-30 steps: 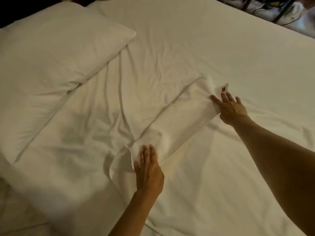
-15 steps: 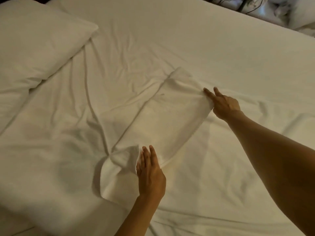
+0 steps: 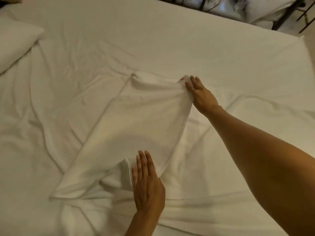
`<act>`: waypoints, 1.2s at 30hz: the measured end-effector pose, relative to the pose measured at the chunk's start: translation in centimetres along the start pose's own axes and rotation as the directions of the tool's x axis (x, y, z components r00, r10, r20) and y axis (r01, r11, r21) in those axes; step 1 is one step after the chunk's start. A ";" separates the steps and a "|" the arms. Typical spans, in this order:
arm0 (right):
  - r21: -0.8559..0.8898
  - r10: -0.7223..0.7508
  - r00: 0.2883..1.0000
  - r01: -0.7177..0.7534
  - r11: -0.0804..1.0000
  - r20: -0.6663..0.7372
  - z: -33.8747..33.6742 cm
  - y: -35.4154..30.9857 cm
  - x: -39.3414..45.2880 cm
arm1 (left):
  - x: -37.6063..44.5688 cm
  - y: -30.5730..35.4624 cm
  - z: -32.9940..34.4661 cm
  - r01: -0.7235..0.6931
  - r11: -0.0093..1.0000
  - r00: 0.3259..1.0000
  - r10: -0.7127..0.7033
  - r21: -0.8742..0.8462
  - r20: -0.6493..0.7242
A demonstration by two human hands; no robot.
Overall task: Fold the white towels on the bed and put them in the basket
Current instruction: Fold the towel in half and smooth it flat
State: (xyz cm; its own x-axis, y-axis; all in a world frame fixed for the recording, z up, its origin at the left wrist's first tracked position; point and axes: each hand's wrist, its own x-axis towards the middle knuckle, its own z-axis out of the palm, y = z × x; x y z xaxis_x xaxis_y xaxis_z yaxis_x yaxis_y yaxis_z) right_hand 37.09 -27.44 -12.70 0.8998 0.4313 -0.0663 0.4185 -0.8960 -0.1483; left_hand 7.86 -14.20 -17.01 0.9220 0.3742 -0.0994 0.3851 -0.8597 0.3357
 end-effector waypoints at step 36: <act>-0.295 0.220 0.975 -0.207 0.933 0.013 -7.1 45.4 -26.3 | -21.3 41.6 20.3 -0.221 0.885 0.821 0.396 -0.410 0.411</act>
State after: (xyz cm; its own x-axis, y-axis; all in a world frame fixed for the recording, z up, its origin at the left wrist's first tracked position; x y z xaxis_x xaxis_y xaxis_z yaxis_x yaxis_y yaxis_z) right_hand 33.29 -80.20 -10.63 0.9682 0.2248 -0.1101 0.2409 -0.9561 0.1666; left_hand 5.05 -64.98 -19.90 0.9261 -0.1758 -0.3338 0.1203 -0.7010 0.7029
